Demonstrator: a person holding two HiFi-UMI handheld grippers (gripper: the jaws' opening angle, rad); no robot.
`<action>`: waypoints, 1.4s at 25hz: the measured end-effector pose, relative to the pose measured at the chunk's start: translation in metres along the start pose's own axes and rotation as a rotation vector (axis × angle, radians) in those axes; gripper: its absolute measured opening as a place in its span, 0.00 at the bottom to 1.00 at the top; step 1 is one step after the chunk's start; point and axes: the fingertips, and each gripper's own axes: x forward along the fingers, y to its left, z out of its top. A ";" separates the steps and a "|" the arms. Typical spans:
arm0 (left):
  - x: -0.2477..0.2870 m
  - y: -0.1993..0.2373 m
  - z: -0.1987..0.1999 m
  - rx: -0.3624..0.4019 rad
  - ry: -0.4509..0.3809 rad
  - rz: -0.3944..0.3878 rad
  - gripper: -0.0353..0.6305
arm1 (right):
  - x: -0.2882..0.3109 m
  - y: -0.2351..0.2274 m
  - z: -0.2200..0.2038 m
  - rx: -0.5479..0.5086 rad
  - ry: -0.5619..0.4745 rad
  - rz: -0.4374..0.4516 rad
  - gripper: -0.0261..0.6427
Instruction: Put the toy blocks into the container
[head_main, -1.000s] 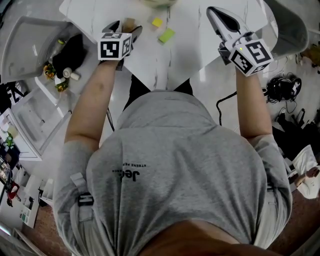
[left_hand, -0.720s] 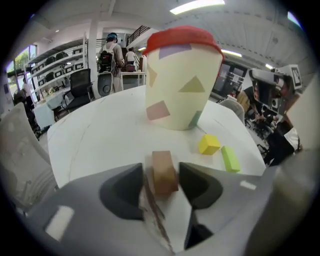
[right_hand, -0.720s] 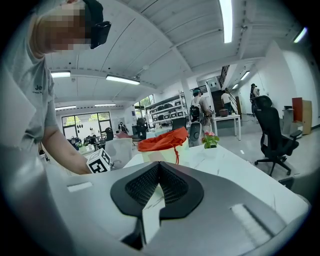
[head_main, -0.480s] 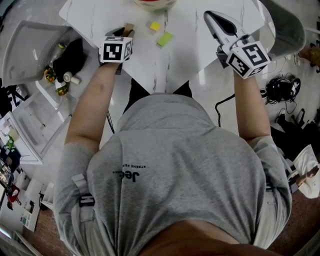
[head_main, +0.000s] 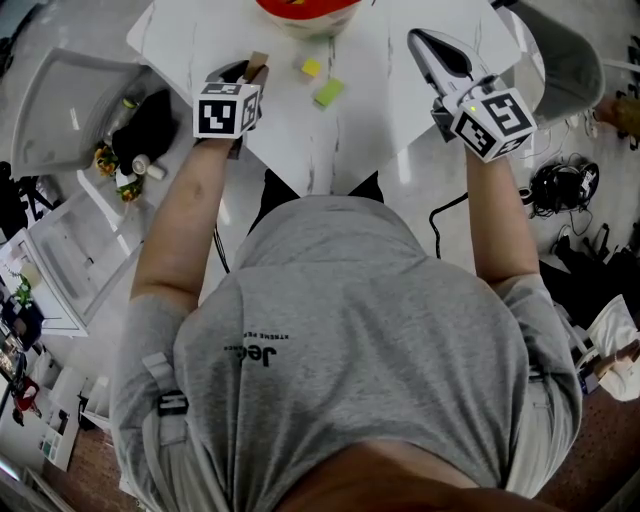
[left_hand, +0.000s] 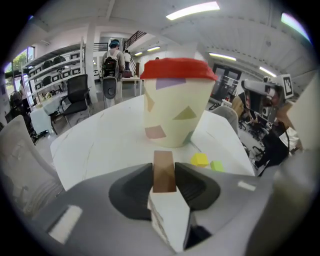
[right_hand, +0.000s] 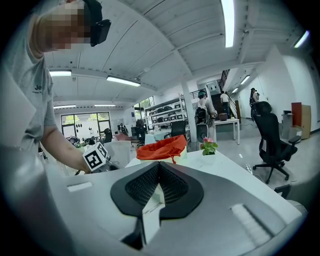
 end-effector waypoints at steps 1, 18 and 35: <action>-0.006 0.000 0.008 0.001 -0.016 0.000 0.34 | 0.000 0.000 0.003 -0.002 -0.004 0.000 0.04; -0.095 -0.022 0.189 0.136 -0.304 -0.058 0.34 | -0.005 -0.013 0.054 -0.046 -0.067 -0.034 0.04; -0.032 -0.052 0.243 0.239 -0.224 -0.101 0.34 | -0.024 -0.041 0.066 -0.053 -0.083 -0.083 0.04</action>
